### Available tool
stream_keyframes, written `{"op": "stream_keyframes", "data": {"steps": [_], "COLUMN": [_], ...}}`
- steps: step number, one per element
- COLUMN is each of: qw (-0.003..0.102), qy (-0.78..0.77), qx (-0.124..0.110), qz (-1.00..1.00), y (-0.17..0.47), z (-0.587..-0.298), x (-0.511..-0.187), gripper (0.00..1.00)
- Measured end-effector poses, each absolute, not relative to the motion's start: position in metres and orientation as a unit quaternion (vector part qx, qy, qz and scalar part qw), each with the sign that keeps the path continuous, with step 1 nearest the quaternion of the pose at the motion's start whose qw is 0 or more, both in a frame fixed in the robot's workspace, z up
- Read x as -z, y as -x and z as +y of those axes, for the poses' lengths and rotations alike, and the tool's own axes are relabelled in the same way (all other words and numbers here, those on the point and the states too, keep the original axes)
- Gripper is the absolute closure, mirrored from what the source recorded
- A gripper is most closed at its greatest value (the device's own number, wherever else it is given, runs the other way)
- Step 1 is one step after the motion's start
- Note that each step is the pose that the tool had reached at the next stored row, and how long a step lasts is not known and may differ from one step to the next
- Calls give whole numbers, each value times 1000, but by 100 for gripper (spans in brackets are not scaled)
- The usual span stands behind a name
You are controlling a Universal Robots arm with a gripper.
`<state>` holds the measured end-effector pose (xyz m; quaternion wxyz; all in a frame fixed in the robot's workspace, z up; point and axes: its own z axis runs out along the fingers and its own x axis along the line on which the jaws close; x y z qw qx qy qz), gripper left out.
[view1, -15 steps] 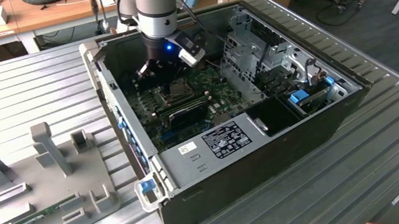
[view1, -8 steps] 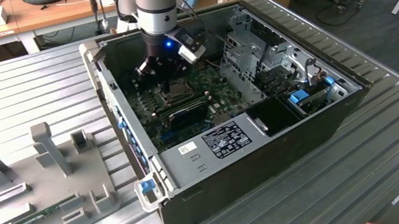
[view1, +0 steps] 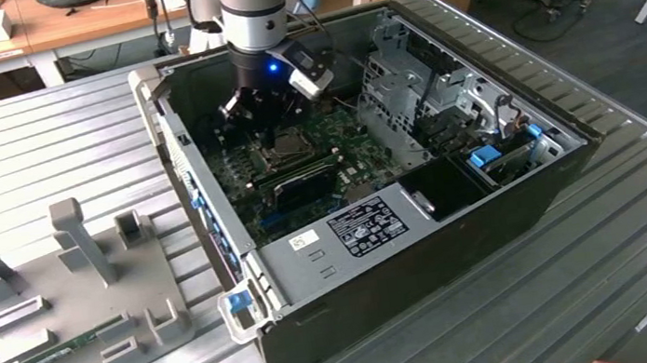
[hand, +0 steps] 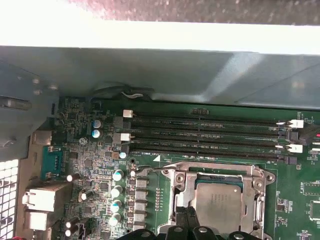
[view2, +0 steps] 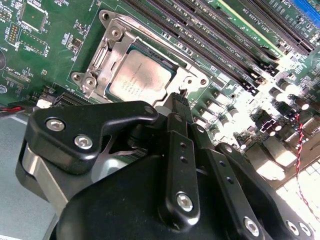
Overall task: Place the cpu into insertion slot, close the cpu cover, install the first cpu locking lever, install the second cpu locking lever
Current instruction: 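Close the cpu cover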
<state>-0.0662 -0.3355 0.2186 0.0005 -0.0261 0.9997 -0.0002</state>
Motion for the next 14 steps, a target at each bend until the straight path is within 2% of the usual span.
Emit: {"op": "stream_keyframes", "data": {"steps": [14], "qw": [0], "qy": [26], "qx": [0], "qz": [1000], "y": [48], "z": [-336], "x": [-219], "gripper": [90]}}
